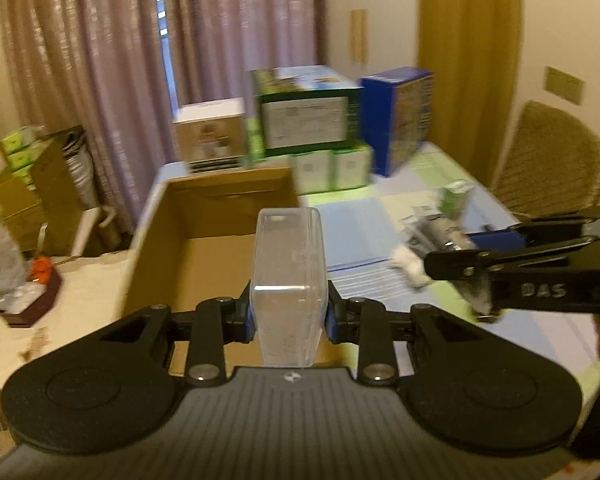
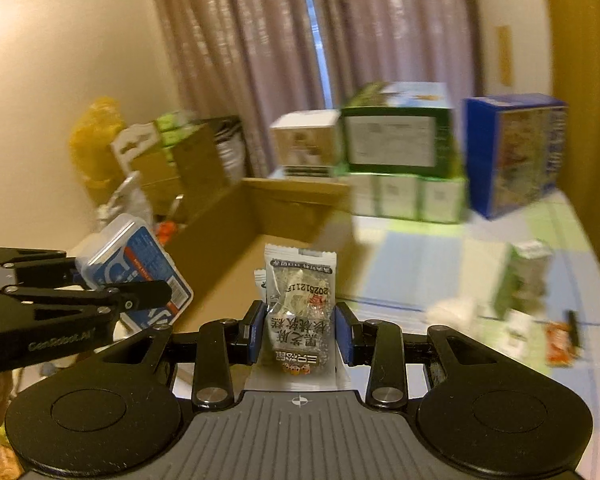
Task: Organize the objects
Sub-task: 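Carry the clear box with the left tool while the right tool carries the packet to the cardboard box, then open the left tool to drop the clear box while the right tool drops the packet into the cardboard box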
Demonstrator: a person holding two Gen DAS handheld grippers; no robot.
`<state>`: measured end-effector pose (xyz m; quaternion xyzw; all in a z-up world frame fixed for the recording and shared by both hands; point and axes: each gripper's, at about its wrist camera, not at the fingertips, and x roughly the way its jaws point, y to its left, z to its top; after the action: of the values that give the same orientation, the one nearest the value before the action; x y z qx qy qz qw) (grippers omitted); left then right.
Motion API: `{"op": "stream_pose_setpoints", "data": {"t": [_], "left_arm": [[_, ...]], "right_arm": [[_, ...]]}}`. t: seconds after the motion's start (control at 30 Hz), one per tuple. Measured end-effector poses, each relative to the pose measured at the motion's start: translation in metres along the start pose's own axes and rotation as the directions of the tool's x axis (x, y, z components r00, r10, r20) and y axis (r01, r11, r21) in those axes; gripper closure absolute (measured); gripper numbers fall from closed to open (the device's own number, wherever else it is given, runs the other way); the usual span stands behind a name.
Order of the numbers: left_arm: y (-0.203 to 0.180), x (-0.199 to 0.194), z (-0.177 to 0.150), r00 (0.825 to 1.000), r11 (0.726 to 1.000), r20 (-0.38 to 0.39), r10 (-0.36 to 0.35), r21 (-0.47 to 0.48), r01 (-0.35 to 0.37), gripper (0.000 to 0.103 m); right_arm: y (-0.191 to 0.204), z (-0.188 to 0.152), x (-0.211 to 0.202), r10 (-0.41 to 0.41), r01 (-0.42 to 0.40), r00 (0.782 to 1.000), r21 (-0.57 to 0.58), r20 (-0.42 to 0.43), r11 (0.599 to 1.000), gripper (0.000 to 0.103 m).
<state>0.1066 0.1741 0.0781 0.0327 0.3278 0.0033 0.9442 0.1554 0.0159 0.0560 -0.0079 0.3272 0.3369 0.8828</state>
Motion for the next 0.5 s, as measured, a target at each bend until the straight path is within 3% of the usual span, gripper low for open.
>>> {"op": "stream_pose_setpoints", "data": {"t": [0.2,0.5], "left_arm": [[0.058,0.024,0.001,0.997,0.998,-0.054,0.057,-0.008,-0.057,0.077],[0.085,0.088,-0.004,0.993,0.999,-0.110,0.048,-0.008,-0.050,0.077]], "right_arm": [[0.025,0.022,0.052,0.059,-0.058,0.997,0.008,-0.045,0.998,0.069],[0.027,0.030,0.115,0.039,-0.037,0.994,0.018,-0.098,0.999,0.069]]}}
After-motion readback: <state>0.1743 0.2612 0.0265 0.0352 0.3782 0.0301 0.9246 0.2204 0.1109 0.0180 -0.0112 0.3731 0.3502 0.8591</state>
